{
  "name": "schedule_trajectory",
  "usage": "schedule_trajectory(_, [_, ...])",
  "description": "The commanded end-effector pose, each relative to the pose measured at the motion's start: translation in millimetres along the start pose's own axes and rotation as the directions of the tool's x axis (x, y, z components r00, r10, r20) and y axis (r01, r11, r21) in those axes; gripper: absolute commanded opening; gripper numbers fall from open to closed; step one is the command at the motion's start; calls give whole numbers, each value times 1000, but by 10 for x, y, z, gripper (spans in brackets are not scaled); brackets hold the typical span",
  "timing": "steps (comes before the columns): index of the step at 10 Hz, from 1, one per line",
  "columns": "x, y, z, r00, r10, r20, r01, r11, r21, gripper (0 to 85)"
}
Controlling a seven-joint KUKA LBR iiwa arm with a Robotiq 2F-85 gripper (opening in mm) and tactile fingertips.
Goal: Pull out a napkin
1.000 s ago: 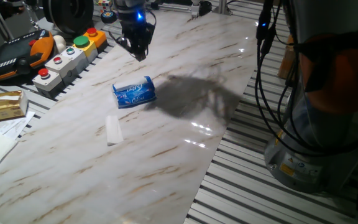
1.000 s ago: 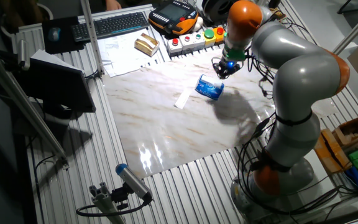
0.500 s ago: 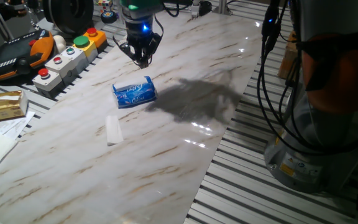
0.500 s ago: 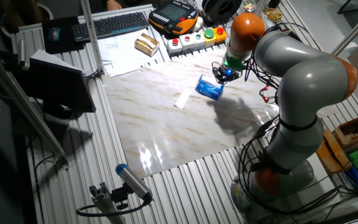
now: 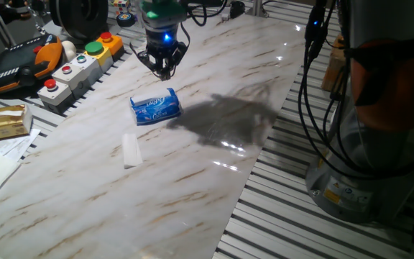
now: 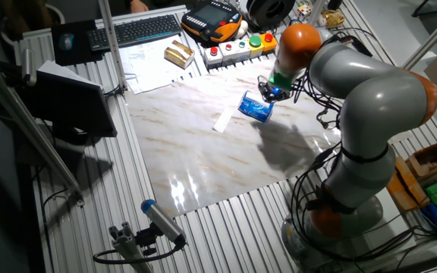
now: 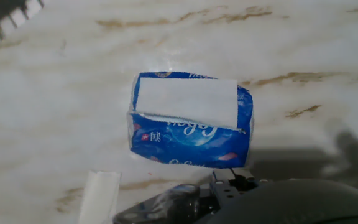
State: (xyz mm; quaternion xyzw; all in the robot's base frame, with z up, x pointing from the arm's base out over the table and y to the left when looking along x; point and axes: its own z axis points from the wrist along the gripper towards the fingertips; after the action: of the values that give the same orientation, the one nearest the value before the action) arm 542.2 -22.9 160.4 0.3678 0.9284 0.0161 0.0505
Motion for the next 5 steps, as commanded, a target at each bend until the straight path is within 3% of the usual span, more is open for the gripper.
schedule_trajectory(1, [-10,9,10,899,436,37,-437,899,28,7])
schedule_trajectory(3, [-73,55,7,870,493,29,-493,869,29,7])
schedule_trajectory(5, [-79,111,29,847,529,55,-531,846,42,7])
